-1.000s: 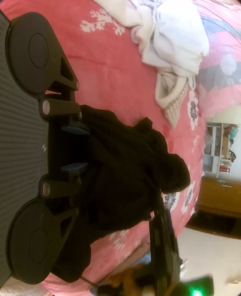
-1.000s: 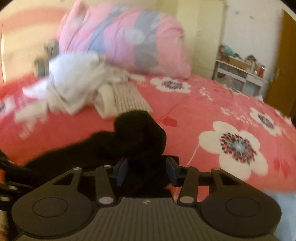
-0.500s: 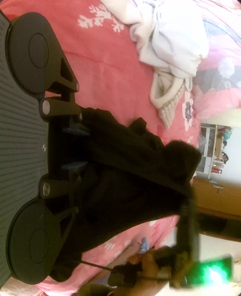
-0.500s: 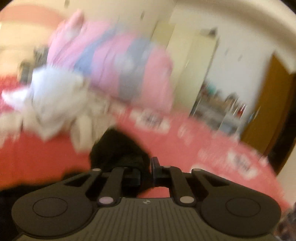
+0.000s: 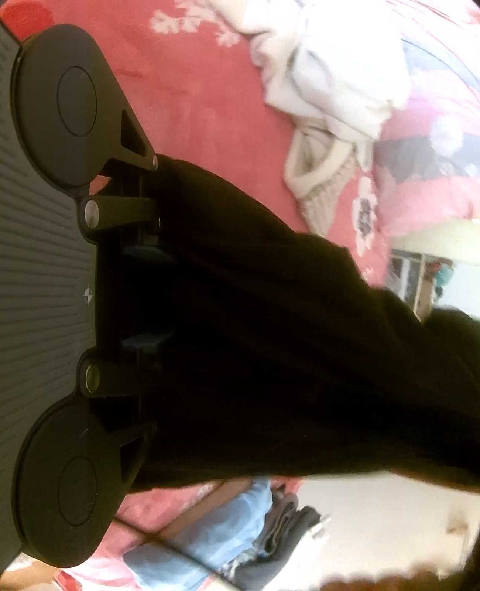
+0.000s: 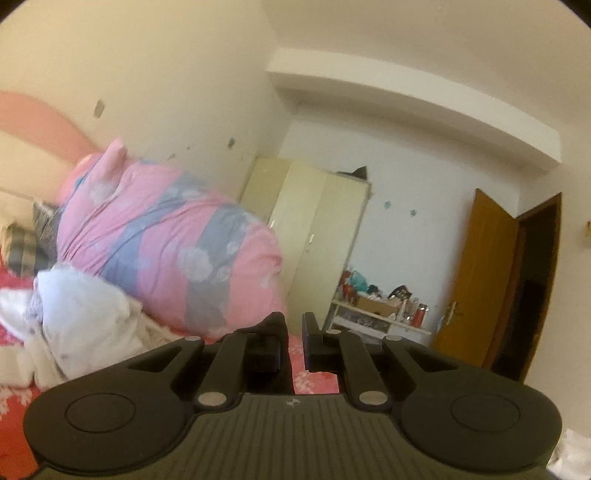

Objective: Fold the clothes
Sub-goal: 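Raise the black shirt high with both grippers and shake it out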

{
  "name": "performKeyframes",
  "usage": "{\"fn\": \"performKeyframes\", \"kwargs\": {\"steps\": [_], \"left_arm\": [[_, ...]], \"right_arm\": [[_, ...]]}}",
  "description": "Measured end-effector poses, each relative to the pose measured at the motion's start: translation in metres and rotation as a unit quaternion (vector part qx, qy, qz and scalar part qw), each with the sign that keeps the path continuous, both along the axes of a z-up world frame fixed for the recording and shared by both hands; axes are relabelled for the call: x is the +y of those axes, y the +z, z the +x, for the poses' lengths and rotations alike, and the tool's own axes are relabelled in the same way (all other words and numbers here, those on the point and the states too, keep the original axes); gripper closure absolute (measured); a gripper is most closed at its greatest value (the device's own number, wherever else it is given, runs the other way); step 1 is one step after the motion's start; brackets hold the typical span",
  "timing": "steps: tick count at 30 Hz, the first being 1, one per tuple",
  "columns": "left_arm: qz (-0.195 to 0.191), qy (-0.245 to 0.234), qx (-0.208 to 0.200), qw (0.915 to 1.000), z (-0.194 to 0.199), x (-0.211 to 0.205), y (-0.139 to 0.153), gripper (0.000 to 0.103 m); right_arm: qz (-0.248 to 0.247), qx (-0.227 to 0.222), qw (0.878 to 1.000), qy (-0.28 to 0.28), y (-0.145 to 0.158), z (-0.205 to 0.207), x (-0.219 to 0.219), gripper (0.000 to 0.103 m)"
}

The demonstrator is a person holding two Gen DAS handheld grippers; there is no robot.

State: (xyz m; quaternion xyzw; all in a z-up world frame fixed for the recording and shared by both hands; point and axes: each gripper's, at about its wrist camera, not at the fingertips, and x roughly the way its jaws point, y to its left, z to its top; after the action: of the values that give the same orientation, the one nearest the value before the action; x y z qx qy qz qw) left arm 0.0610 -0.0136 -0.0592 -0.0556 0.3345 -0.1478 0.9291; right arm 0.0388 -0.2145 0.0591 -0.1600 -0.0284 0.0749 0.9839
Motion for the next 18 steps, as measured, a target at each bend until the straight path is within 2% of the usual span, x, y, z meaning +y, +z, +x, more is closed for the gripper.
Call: {"fn": "performKeyframes", "kwargs": {"steps": [1, 2, 4, 5, 8, 12, 15, 18], "left_arm": [[-0.005, 0.001, -0.001, 1.0, 0.001, 0.001, 0.0, 0.066], [-0.008, 0.004, -0.005, 0.9999, 0.001, 0.003, 0.003, 0.072], [-0.01, 0.011, -0.02, 0.9997, -0.001, 0.009, 0.015, 0.09], [-0.009, 0.015, -0.032, 0.9993, -0.003, 0.014, 0.023, 0.096], [-0.003, 0.022, -0.072, 0.9972, -0.008, 0.031, 0.054, 0.1], [0.0, 0.03, -0.136, 0.9903, -0.015, 0.058, 0.116, 0.1], [0.01, 0.039, -0.205, 0.978, -0.026, 0.067, 0.17, 0.1], [0.032, 0.046, -0.282, 0.9577, -0.05, 0.068, 0.22, 0.1]], "right_arm": [[-0.003, -0.003, 1.0, -0.008, 0.003, -0.002, -0.003, 0.092], [-0.006, -0.005, 1.0, -0.016, 0.006, -0.005, -0.006, 0.092], [-0.019, -0.004, 0.999, -0.038, 0.009, -0.004, -0.014, 0.092], [-0.026, -0.003, 0.998, -0.049, 0.011, -0.004, -0.017, 0.092], [-0.021, 0.019, 0.997, -0.075, 0.017, 0.006, -0.037, 0.092], [0.011, 0.046, 0.994, -0.097, 0.034, 0.012, -0.064, 0.092], [0.033, 0.031, 0.994, -0.101, 0.059, -0.006, -0.074, 0.092], [0.028, -0.017, 0.994, -0.103, 0.084, -0.038, -0.073, 0.092]]}}
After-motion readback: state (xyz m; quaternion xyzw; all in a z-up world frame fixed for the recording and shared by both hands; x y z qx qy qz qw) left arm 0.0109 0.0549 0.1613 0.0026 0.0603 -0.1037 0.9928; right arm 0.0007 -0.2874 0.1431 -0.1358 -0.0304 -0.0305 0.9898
